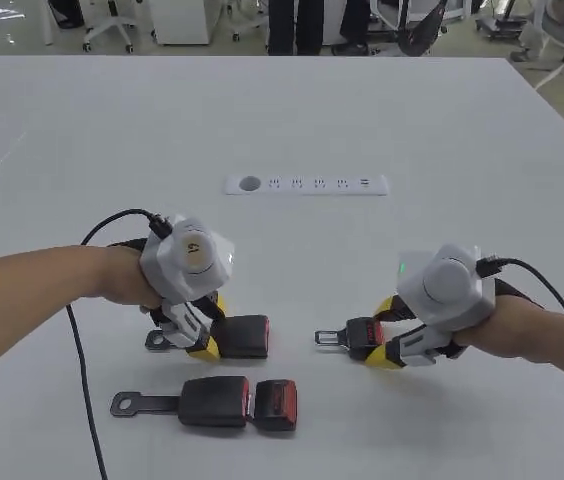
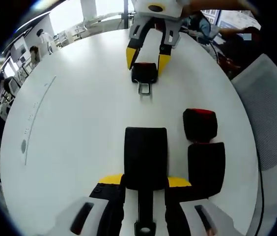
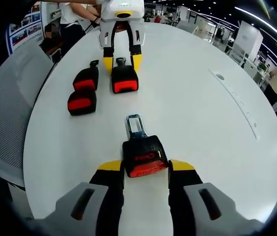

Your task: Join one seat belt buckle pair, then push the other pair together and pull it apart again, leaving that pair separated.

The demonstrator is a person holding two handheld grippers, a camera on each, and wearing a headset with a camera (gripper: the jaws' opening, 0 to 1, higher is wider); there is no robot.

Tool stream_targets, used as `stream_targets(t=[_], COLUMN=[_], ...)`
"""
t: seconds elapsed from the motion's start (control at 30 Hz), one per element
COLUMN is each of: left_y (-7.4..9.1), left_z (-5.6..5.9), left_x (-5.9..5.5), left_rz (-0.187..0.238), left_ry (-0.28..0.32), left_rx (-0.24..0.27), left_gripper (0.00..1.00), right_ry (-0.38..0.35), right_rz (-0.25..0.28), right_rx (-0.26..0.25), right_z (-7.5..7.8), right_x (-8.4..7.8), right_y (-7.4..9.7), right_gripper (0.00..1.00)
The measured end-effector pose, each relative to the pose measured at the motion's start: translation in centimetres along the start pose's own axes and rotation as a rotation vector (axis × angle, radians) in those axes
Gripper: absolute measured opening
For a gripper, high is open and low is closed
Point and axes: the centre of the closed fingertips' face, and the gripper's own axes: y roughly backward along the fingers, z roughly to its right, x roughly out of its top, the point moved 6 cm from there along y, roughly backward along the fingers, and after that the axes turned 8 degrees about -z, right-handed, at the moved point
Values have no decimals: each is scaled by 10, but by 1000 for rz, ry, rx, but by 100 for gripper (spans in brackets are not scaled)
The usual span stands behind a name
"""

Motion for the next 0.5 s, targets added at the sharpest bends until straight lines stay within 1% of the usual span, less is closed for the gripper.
stream_targets(t=[0.1, 0.4, 0.5], left_y=[-1, -2, -2], left_z=[1, 2, 3], left_x=[0, 0, 1], left_rz=[-5, -9, 0], left_ry=[15, 1, 13], left_rx=[-3, 2, 3], left_gripper=[32, 31, 31], right_ry=[16, 31, 36], right_rz=[-5, -6, -6], right_rx=[-2, -2, -2], right_z=[0, 0, 1], right_x=[0, -1, -1], right_y=[1, 0, -1], right_gripper=[33, 33, 32])
